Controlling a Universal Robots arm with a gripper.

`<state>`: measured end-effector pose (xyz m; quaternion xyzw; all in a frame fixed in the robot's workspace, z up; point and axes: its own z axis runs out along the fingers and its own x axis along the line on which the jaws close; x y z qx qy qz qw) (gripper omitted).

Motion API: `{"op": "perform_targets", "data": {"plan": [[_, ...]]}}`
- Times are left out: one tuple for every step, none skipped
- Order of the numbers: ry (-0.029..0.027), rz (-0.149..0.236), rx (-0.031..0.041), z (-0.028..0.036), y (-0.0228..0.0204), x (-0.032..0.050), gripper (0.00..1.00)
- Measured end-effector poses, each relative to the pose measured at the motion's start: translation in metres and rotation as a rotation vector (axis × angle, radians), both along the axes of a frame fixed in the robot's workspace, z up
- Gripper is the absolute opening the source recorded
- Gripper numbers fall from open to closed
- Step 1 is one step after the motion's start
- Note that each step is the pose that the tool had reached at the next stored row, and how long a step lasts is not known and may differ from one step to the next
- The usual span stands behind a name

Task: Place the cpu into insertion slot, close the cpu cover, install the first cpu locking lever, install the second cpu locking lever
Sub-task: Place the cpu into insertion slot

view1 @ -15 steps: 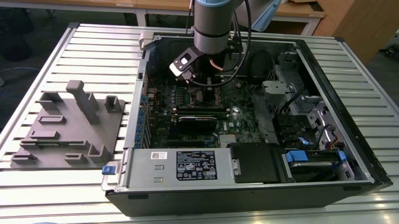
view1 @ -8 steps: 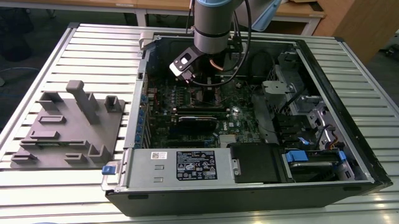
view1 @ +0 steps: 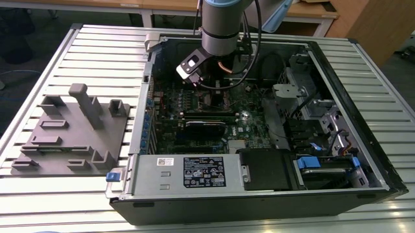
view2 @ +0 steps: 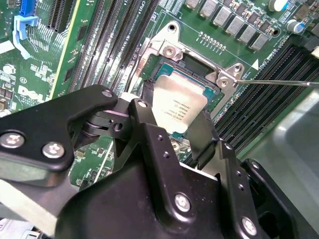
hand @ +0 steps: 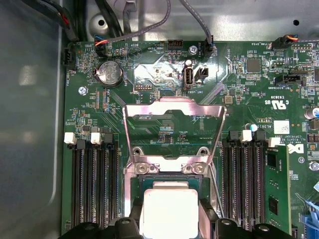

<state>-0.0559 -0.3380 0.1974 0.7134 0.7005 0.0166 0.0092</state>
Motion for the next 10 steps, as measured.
{"op": "perform_targets", "data": {"plan": [[0.0000,0.000,0.0000,0.0001,0.0000,0.0000,0.53],[0.0000,0.000,0.0000,0.0001,0.0000,0.0000,0.53],[0.0000,0.000,0.0000,0.0002,0.0000,0.0000,0.53],[0.0000,0.000,0.0000,0.0002,0.0000,0.0000,0.53],[0.0000,0.000,0.0000,0.0002,0.0000,0.0000,0.53],[0.0000,0.000,-0.0001,0.0003,0.0000,0.0000,0.53],[0.0001,0.000,-0.0001,0.0006,-0.0001,-0.0001,0.53],[0.0003,0.000,0.0002,0.0017,-0.0001,-0.0001,0.53],[0.0001,0.000,0.0005,0.0027,0.0000,-0.0001,0.53],[0.0000,0.000,0.0007,0.0035,0.0000,0.0000,0.53]]}}
